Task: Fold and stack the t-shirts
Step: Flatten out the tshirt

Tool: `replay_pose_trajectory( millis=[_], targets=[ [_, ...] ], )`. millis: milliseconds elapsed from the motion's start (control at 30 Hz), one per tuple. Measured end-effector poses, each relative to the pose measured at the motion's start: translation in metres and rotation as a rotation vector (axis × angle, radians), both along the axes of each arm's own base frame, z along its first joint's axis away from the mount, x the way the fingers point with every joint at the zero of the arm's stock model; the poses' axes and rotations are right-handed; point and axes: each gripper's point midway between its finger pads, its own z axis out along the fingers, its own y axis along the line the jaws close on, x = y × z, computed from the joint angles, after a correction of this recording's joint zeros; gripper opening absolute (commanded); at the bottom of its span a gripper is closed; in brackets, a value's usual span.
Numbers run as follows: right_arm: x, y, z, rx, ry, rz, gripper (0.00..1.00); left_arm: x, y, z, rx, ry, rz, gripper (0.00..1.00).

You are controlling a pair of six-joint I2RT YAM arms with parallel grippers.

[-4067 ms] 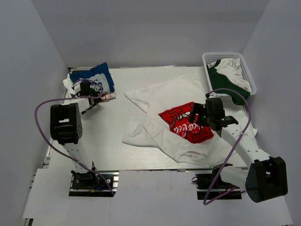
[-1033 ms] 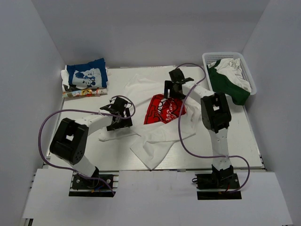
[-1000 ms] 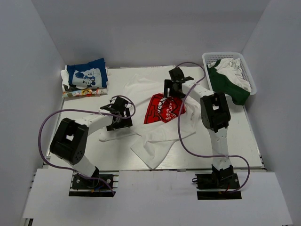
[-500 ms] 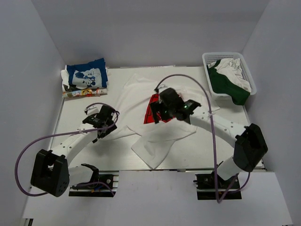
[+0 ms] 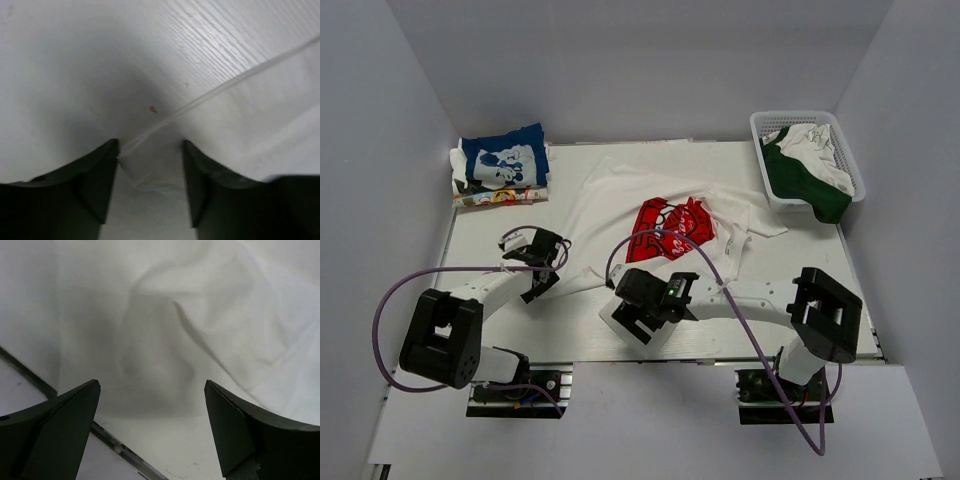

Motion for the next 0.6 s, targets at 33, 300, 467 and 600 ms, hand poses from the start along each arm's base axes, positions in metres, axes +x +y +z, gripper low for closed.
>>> replay_pose_trajectory(
  millis=[33, 300, 467, 600],
  targets=[
    [-0.006, 0.004, 0.000, 0.002, -0.003, 0.025, 0.90, 0.004, -0.002, 0.000, -0.010, -0.013, -0.007, 0.49],
    [-0.039, 0.015, -0.017, 0.031, 0.025, 0.150, 0.90, 0.021, -0.013, -0.002, -0.046, -0.059, -0.050, 0.00],
    [-0.056, 0.000, -0.037, 0.016, 0.095, 0.182, 0.66, 0.018, -0.012, 0.004, -0.045, -0.058, -0.067, 0.00],
    [-0.048, 0.002, -0.037, 0.039, 0.069, 0.142, 0.00, 0.020, -0.014, 0.027, -0.052, -0.119, -0.086, 0.00]
  ],
)
